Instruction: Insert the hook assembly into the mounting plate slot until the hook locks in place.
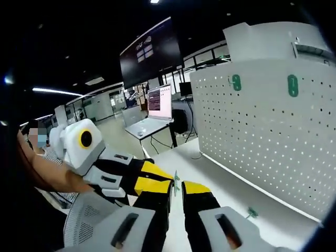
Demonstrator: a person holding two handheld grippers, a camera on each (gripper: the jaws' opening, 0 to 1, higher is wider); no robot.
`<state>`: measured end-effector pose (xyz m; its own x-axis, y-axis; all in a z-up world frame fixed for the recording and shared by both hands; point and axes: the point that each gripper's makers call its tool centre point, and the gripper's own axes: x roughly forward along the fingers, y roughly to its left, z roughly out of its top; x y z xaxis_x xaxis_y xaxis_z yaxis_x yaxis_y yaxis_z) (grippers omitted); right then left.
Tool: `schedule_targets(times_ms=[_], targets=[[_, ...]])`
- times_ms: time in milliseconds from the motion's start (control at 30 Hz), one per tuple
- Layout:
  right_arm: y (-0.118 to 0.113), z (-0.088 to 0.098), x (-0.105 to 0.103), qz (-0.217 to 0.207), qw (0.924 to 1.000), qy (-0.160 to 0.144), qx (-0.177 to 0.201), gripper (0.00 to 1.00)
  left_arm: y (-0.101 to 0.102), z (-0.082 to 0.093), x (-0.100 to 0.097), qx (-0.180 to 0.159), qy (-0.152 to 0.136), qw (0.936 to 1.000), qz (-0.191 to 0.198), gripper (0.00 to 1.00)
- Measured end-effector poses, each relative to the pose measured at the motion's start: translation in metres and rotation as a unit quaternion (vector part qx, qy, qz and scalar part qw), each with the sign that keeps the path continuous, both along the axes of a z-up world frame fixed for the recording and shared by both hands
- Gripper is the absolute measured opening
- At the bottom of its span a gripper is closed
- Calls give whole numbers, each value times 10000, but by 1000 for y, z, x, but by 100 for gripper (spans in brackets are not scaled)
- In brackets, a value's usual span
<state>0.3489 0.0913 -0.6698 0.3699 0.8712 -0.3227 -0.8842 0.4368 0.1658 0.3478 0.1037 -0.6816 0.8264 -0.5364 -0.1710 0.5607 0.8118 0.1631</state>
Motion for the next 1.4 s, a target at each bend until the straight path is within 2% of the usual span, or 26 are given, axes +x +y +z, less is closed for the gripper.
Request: schedule_targets(times_ms=[300, 633, 933, 1100, 1400], targets=[[-17, 14, 9, -281, 9989, -357, 97, 12, -5, 8, 8, -65, 4, 10000, 1, 3], [-37, 15, 13, -507, 9970, -590, 59, 14, -6, 17, 23, -87, -9, 10000, 23, 3], [-63, 12, 15, -812, 9937, -771, -39, 18, -3, 33, 45, -118, -107, 9998, 123, 3], [-78, 10, 15, -975, 9923, -767, -41, 19, 2, 43, 58, -160, -200, 9993, 255, 3], [-97, 8, 11, -1170, 9894, -850, -136, 21, 13, 68, 87, -494, -325, 9961, 653, 3]])
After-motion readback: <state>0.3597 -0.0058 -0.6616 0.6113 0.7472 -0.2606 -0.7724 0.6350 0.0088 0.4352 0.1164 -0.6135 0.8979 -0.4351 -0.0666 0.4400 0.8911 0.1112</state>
